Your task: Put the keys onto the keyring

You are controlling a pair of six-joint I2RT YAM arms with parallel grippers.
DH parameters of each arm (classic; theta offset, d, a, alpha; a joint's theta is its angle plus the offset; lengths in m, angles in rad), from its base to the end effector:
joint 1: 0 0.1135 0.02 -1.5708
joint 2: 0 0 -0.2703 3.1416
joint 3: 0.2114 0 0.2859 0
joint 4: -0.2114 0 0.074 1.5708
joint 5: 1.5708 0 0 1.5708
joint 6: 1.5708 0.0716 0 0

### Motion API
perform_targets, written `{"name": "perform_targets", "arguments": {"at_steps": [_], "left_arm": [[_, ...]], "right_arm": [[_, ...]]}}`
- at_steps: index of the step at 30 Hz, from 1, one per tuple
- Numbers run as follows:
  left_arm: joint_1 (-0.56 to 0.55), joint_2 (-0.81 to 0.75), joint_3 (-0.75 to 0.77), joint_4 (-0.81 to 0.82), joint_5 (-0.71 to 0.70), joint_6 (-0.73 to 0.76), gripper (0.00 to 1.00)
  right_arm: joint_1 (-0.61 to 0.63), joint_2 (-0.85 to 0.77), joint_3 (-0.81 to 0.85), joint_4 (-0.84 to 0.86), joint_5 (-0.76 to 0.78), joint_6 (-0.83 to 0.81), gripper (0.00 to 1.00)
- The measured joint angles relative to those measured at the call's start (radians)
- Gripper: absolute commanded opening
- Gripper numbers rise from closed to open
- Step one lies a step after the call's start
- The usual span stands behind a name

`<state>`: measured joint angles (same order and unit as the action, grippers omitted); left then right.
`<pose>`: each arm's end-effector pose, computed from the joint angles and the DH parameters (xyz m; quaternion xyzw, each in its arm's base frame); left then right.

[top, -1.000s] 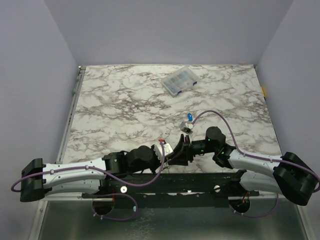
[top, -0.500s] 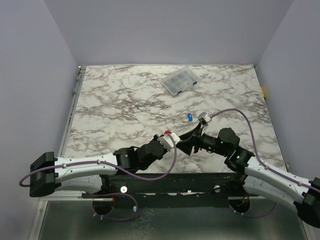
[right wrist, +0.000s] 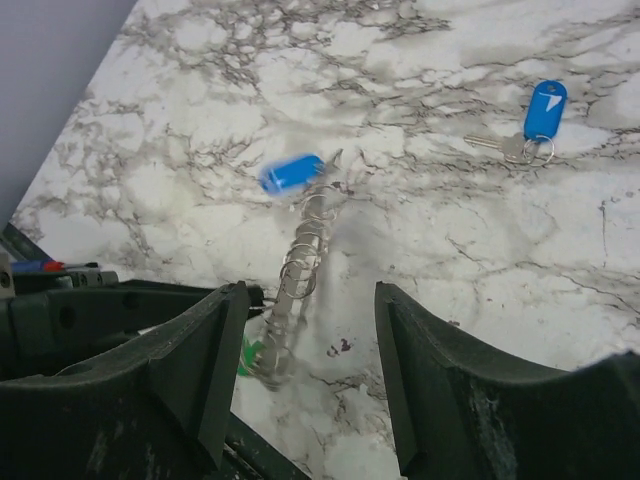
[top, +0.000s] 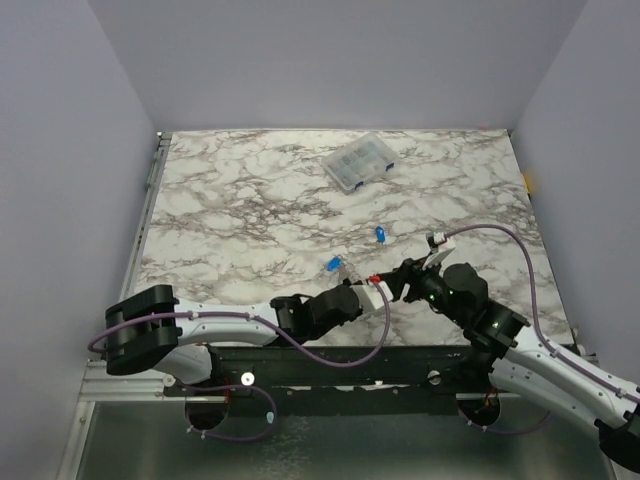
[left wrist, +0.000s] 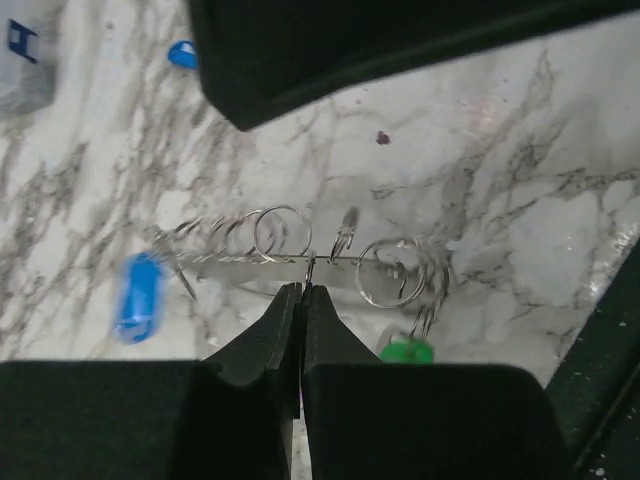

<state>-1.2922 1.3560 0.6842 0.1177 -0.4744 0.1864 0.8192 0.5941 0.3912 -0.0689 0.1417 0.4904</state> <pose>0.1237 -0.3137 0.1781 0.4876 0.7045 -0.0738 0.5104 0.1586 0.1549 0.2283 -0.0878 0.7907 0.3227 0.5128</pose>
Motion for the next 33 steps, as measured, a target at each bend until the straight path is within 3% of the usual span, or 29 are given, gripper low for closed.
{"name": "perform_targets", "arguments": {"at_steps": [3,9,12,13,19,24,33], "left_arm": [[-0.013,0.058,0.006,0.012,0.071,-0.054,0.13],[-0.012,0.092,0.002,-0.017,0.157,-0.162,0.51],[-0.010,0.095,-0.015,-0.064,0.177,-0.222,0.97],[-0.010,0.093,-0.018,-0.071,0.180,-0.242,0.99],[-0.010,-0.035,-0.054,-0.141,0.168,-0.341,0.99],[-0.001,-0.166,-0.074,-0.142,0.107,-0.414,0.94],[0.019,-0.068,-0.011,-0.132,0.135,-0.430,0.73]], "right_arm": [[0.000,0.008,0.000,-0.027,0.009,0.011,0.63],[0.000,0.086,0.011,-0.047,0.011,0.014,0.67],[0.000,0.134,0.021,-0.046,0.011,0.014,0.71],[0.000,0.143,0.022,-0.046,0.011,0.014,0.73],[0.000,0.201,0.053,-0.061,0.043,0.034,0.78],[0.000,0.215,0.091,-0.176,0.153,0.156,0.78],[0.000,0.192,0.093,-0.496,0.290,0.503,0.73]]}}
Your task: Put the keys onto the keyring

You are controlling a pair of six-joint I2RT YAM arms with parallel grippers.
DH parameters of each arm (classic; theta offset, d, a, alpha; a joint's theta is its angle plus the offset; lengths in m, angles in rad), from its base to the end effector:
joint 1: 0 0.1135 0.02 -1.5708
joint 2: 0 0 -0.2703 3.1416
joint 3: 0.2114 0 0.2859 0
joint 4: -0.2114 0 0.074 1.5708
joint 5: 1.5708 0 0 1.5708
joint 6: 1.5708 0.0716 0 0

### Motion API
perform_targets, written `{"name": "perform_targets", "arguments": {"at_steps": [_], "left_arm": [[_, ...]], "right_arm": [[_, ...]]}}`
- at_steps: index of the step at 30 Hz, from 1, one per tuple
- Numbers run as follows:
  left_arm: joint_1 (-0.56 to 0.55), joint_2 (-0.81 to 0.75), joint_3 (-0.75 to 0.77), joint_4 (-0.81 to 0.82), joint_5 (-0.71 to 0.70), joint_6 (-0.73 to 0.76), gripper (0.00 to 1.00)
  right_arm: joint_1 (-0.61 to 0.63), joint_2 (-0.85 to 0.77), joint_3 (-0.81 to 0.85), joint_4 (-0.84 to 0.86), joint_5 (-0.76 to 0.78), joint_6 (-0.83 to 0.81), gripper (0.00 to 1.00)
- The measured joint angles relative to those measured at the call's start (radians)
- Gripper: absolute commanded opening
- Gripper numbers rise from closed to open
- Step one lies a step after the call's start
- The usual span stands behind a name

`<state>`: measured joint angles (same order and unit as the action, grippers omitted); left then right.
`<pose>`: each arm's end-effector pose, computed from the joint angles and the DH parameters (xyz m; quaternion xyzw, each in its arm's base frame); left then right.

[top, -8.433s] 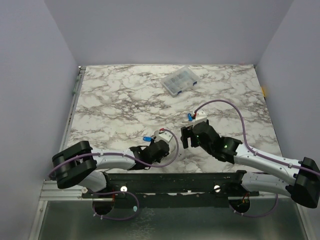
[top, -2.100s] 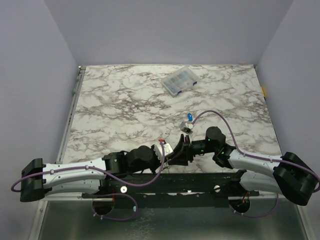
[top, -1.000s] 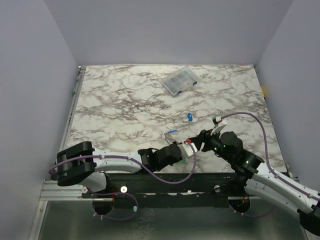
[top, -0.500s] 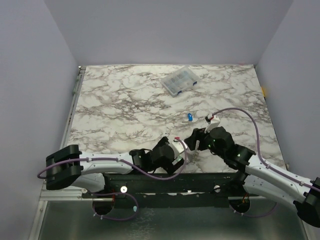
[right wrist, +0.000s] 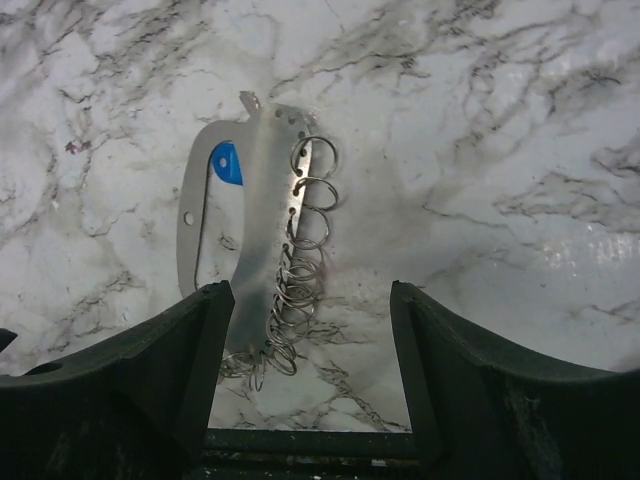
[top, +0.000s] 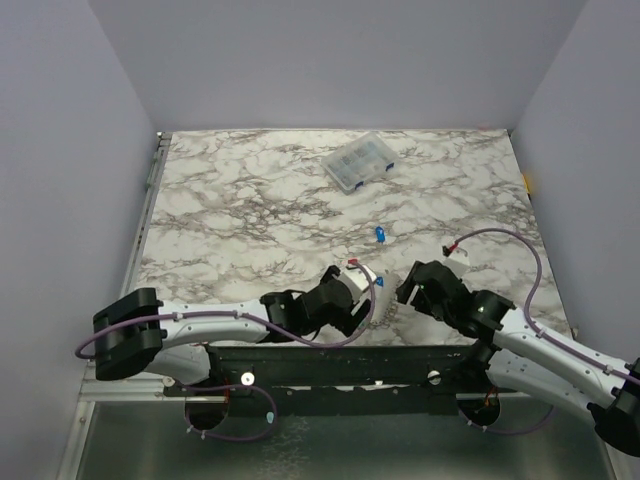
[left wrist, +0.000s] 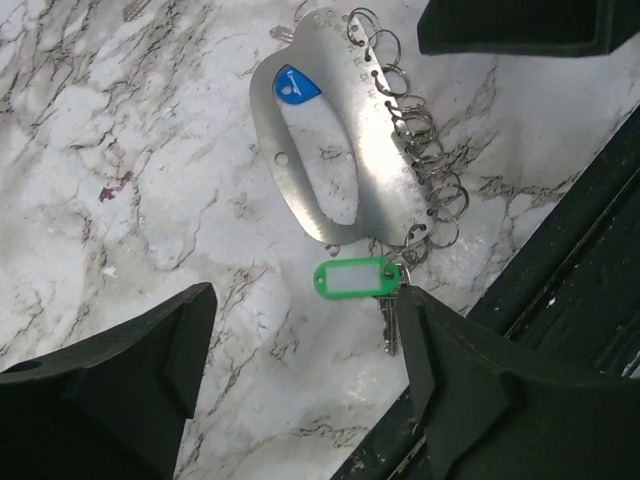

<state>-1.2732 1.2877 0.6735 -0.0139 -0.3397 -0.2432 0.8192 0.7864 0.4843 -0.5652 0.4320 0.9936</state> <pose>0.1172 -0.3009 0.1778 0.3657 0.8020 -0.1984 0.4285 0.1610 0.1284 0.1729 0.1534 0.9070 0.1409 0.3659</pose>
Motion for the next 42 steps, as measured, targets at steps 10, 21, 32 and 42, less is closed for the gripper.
{"name": "perform_targets", "arguments": {"at_steps": [10,21,32,42], "left_arm": [[0.026,0.275,0.198,0.024,0.126,0.235,0.61],[0.037,0.370,0.238,0.057,0.270,0.811,0.60],[0.110,0.527,0.425,0.013,0.431,1.149,0.35],[0.111,0.610,0.574,-0.179,0.500,1.261,0.44]], "right_arm": [[0.000,0.001,0.027,-0.252,0.151,0.280,0.72],[0.000,-0.109,0.198,-0.454,0.431,0.392,0.73],[0.000,-0.285,0.182,-0.449,0.499,0.291,0.73],[0.000,-0.324,0.174,-0.424,0.500,0.250,0.73]]}}
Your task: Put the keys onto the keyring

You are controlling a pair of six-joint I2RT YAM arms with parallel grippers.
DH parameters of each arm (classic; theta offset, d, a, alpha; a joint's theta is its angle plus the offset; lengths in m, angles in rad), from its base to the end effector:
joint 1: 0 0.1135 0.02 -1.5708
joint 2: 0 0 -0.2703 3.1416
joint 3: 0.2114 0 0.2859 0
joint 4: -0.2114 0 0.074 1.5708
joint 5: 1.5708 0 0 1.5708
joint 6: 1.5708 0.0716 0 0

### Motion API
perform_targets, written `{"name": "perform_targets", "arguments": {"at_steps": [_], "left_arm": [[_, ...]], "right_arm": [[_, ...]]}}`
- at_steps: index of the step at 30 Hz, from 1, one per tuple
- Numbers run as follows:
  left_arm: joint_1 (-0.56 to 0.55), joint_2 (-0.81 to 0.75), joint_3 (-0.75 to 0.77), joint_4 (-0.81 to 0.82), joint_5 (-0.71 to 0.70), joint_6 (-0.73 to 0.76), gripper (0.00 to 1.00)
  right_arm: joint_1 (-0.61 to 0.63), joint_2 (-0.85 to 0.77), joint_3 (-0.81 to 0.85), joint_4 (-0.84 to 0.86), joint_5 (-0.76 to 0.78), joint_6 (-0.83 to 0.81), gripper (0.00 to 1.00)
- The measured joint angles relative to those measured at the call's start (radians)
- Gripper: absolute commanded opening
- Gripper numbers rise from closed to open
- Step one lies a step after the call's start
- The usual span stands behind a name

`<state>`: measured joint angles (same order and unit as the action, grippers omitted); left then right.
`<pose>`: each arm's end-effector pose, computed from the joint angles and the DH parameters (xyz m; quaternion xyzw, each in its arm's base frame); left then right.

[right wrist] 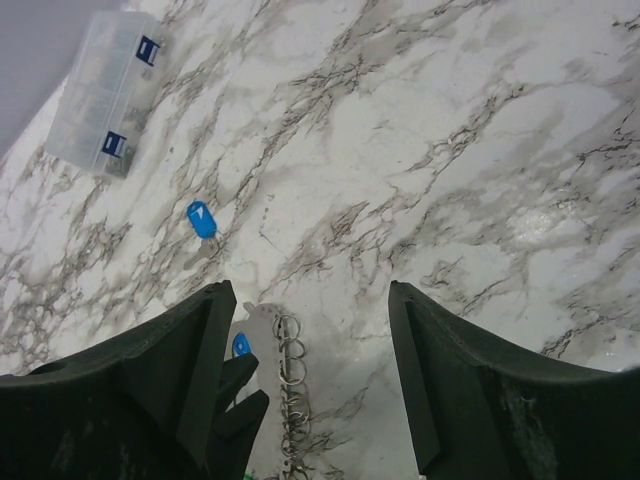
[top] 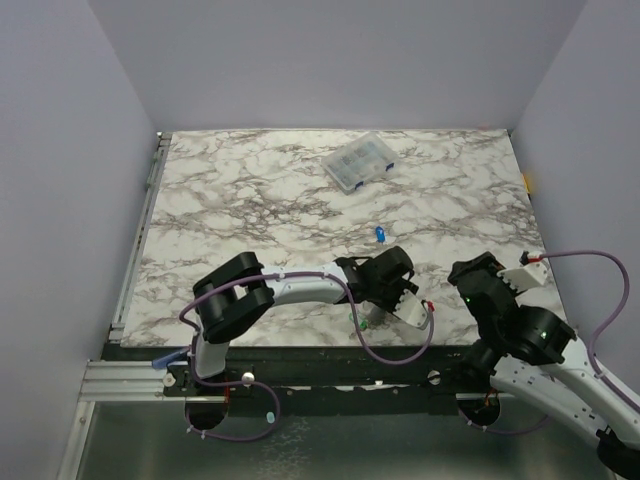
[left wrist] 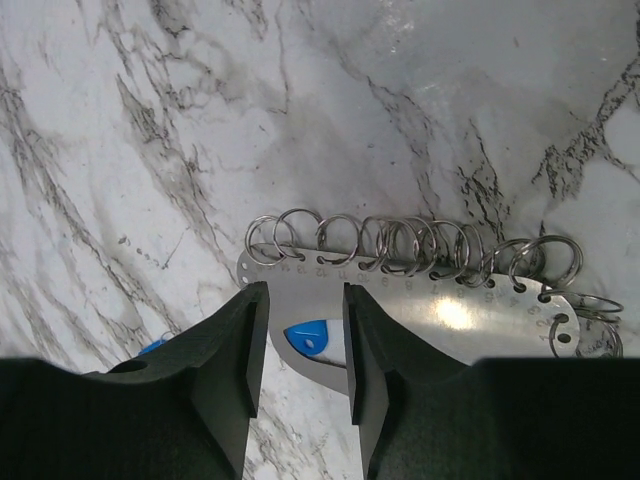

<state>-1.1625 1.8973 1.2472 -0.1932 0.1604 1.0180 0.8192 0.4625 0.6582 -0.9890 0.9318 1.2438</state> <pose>0.1728 -0.4283 0.1400 0.8392 0.4053 -0.1003 0.3483 0.1256 0.0503 0.2641 0.3407 0.7723 0.0771 0.5306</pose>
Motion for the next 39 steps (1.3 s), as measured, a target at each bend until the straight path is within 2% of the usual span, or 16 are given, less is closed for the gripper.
{"name": "perform_targets", "arguments": {"at_steps": [5,15,27,39], "left_arm": [[0.000,0.031,0.043,-0.079,0.009,0.019,0.46],[0.000,0.074,0.087,-0.153,0.023,0.023,0.36],[-0.011,0.076,0.109,-0.210,0.031,0.023,0.36],[-0.016,0.132,0.200,-0.267,0.046,0.023,0.34]], "right_arm": [[0.000,-0.029,-0.009,0.015,0.000,-0.022,0.73],[0.000,-0.044,-0.018,0.051,0.000,-0.053,0.73],[0.000,-0.044,-0.022,0.069,0.000,-0.075,0.73],[0.000,-0.044,-0.023,0.084,-0.001,-0.094,0.73]]}}
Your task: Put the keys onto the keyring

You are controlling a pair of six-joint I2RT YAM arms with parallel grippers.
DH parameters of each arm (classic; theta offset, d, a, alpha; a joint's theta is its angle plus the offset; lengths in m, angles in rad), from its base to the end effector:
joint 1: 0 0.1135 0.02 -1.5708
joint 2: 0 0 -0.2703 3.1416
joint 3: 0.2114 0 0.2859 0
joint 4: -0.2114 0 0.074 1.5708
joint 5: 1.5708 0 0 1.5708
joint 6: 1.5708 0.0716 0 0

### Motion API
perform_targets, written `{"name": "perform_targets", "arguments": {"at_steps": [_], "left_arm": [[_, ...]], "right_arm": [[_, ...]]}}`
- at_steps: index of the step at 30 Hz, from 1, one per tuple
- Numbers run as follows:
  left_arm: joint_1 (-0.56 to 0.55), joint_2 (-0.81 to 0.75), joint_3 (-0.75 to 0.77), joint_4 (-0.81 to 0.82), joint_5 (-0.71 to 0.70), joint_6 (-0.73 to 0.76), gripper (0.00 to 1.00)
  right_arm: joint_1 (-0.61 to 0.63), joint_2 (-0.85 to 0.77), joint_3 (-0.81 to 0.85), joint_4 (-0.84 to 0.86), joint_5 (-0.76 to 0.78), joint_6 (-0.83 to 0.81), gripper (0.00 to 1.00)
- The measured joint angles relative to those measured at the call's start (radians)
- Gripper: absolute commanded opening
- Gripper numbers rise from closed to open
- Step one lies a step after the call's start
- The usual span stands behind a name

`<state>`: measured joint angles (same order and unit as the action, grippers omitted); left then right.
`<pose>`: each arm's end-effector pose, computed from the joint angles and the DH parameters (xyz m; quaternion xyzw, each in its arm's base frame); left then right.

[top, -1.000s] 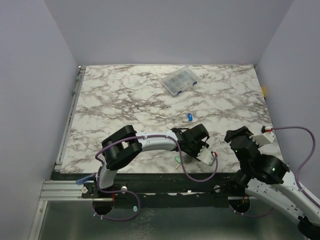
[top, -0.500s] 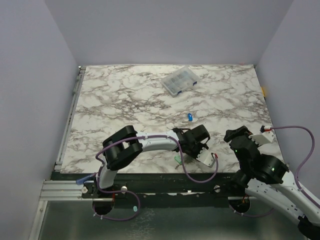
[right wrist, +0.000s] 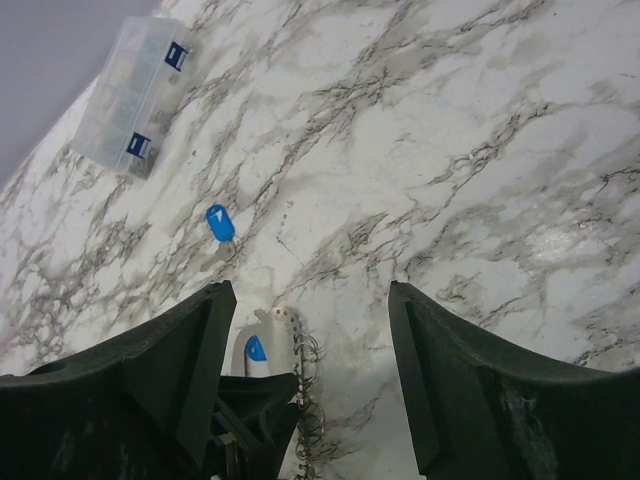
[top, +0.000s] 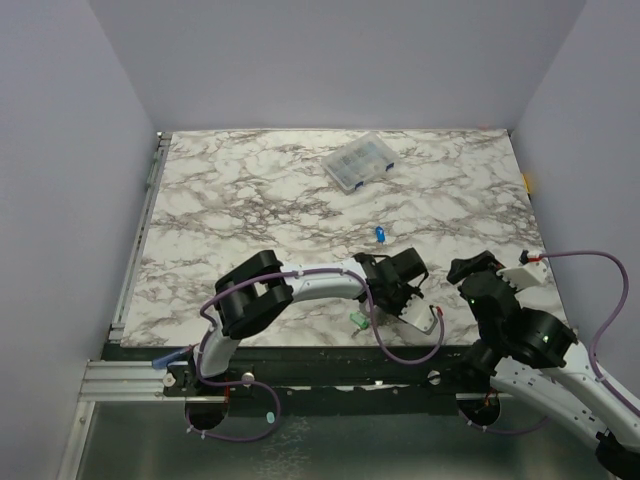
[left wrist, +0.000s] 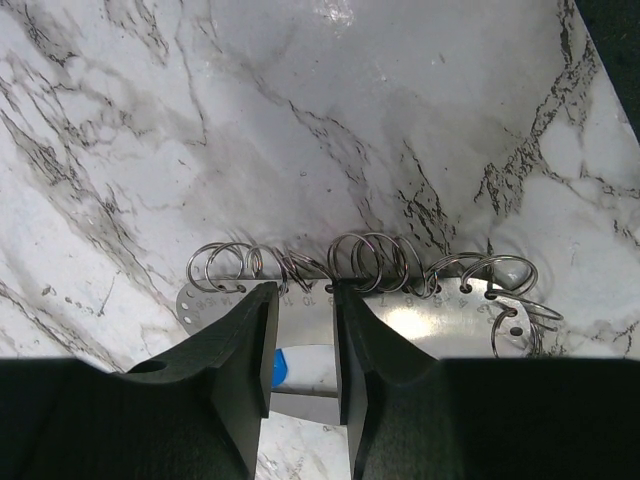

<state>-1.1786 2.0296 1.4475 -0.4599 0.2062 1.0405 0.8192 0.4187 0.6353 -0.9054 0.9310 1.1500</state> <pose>0.1695 -0.4481 0.1279 0.8718 0.4032 -0.1170 0.2525 0.1261 0.0509 0.2679 0.3220 0.7655 0.0932 0.5492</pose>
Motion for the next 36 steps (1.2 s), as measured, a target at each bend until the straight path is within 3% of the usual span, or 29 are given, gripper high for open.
{"name": "perform_targets", "arguments": {"at_steps": [15,36], "left_arm": [[0.013,0.029,0.080,-0.096,0.000,-0.027,0.36],[0.031,0.097,0.196,-0.198,0.074,-0.109,0.27]], "right_arm": [[0.000,0.000,-0.011,0.024,-0.001,-0.026,0.73],[0.000,-0.001,-0.016,0.049,-0.005,-0.045,0.73]]}}
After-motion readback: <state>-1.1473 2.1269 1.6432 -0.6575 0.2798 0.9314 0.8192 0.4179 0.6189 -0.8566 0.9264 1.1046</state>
